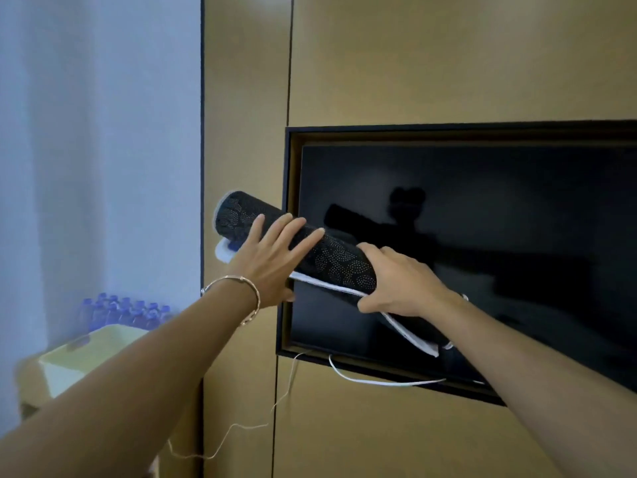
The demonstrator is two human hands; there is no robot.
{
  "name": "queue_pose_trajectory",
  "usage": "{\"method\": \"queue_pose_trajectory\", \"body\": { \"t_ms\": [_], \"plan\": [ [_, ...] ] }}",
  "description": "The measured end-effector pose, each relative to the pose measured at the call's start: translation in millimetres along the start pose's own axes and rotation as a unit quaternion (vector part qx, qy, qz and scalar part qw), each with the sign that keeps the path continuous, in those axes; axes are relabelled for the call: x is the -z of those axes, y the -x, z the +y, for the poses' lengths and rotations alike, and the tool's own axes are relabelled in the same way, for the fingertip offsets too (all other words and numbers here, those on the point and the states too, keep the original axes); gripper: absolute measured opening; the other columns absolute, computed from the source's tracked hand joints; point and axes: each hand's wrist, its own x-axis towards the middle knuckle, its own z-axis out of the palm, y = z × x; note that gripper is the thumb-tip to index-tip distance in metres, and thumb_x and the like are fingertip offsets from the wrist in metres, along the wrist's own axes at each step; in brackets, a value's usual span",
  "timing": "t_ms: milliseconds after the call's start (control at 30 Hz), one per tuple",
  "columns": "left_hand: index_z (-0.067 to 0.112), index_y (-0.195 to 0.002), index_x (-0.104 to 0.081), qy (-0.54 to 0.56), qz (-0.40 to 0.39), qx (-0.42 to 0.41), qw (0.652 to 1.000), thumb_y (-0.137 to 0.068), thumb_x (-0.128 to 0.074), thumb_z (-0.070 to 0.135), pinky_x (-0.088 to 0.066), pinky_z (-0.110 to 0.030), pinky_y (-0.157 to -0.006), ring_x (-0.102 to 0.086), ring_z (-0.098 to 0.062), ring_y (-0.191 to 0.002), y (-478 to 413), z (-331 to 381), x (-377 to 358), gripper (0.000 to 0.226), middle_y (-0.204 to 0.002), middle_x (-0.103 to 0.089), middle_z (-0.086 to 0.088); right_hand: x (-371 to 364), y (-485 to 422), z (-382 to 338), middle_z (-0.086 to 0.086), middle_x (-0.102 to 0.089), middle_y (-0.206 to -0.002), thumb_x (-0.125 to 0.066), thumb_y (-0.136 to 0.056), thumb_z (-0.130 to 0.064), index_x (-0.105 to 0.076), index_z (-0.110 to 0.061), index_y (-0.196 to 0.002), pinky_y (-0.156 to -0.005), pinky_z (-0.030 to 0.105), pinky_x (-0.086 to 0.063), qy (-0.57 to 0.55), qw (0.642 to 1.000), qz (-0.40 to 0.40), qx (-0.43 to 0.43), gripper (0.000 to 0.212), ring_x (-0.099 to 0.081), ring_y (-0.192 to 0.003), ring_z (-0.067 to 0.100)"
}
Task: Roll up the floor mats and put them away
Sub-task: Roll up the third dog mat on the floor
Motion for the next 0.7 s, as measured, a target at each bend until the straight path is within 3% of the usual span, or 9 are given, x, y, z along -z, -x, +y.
{"method": "queue_pose_trajectory", "body": {
  "t_ms": [100,200,433,700],
  "plan": [
    [0.023,-0.150,0.005,0.021,-0.009,-0.025,0.999,-0.073,-0.063,0.062,-0.019,-0.055,-0.112,-0.017,-0.031,-0.141,-14.2,22.3,-20.5,0.109,-0.155,-0.016,-0.012,-6.9,4.3,11.2,-0.002,-0.048,-0.122,-0.069,-0.063,-0.044,-0.021,-0.030,-0.144,-0.078,0.036,-0.046,0.084,0.996,-0.021,0.033,0.095,-0.051,-0.106,0.023],
    [0.028,-0.148,-0.004,0.097,-0.095,-0.051,0.989,-0.076,-0.061,0.061,-0.031,-0.045,-0.108,-0.035,-0.026,-0.131,-24.3,49.2,-36.3,0.097,-0.146,-0.032,-0.005,-23.8,12.4,33.6,-0.003,-0.048,-0.125,-0.070,-0.065,-0.044,-0.019,-0.031,-0.145,-0.082,0.038,-0.047,0.108,0.992,-0.061,0.028,0.096,-0.050,-0.108,0.022],
    [0.031,-0.145,-0.008,0.106,-0.167,-0.108,0.974,-0.071,-0.061,0.069,-0.040,-0.040,-0.097,-0.042,-0.024,-0.122,-29.9,125.6,-103.1,0.099,-0.136,-0.040,0.000,-111.8,26.6,94.4,-0.005,-0.047,-0.124,-0.071,-0.065,-0.044,-0.020,-0.033,-0.145,-0.074,0.031,-0.039,0.063,0.990,-0.125,0.019,0.095,-0.050,-0.106,0.019],
    [0.028,-0.146,-0.006,0.140,-0.266,-0.177,0.937,-0.077,-0.046,0.074,-0.040,-0.038,-0.093,-0.045,-0.022,-0.115,13.1,239.2,-227.7,0.092,-0.132,-0.043,0.001,-278.2,45.8,172.5,-0.008,-0.051,-0.117,-0.071,-0.063,-0.043,-0.026,-0.035,-0.141,-0.075,0.034,-0.047,-0.030,0.962,-0.265,0.064,0.090,-0.052,-0.103,0.017]
  ]
}}
